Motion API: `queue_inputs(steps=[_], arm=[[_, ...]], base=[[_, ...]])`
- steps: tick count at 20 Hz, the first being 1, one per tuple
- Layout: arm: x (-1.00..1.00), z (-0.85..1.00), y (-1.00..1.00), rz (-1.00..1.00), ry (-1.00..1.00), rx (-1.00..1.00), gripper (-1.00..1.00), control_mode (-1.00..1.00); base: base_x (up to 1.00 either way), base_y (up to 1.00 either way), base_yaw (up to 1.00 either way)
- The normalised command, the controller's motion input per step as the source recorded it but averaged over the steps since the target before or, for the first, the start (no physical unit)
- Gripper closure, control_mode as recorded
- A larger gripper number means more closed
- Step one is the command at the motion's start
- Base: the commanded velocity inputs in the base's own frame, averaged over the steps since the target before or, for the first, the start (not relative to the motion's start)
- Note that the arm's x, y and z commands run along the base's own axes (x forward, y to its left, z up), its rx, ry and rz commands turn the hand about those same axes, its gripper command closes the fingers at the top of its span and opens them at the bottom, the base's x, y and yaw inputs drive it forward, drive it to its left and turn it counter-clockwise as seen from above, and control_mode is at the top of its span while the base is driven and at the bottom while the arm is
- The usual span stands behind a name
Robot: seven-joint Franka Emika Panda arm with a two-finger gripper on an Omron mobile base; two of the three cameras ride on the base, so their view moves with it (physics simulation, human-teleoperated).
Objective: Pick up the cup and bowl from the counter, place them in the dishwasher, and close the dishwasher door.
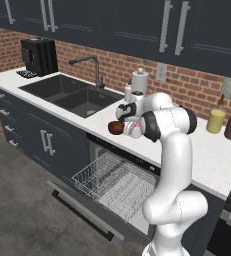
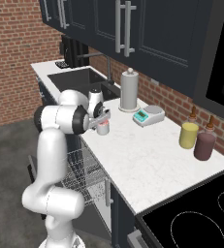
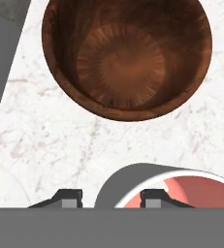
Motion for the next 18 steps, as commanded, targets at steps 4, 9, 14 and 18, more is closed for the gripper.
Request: queue_inputs(steps=[4,9,14,18], arm=[[-0.01,0.00,-0.21,0.00,0.01,0.00,1.00,-1.00],[-0.23,0.00,-0.19,0.00,0.00,0.00,1.00,-1.00],[-0.86,0.02,0.13,-0.05,-0.11,0.01,1.00,-1.00],[-1.00,0.10,0.03,-0.11,-0.19,0.04,1.00,-1.00]], base=[[0.00,0.00,0.00],[0.00,0.00,0.00],[0.00,0.00,0.00],[0.00,0.00,0.00]])
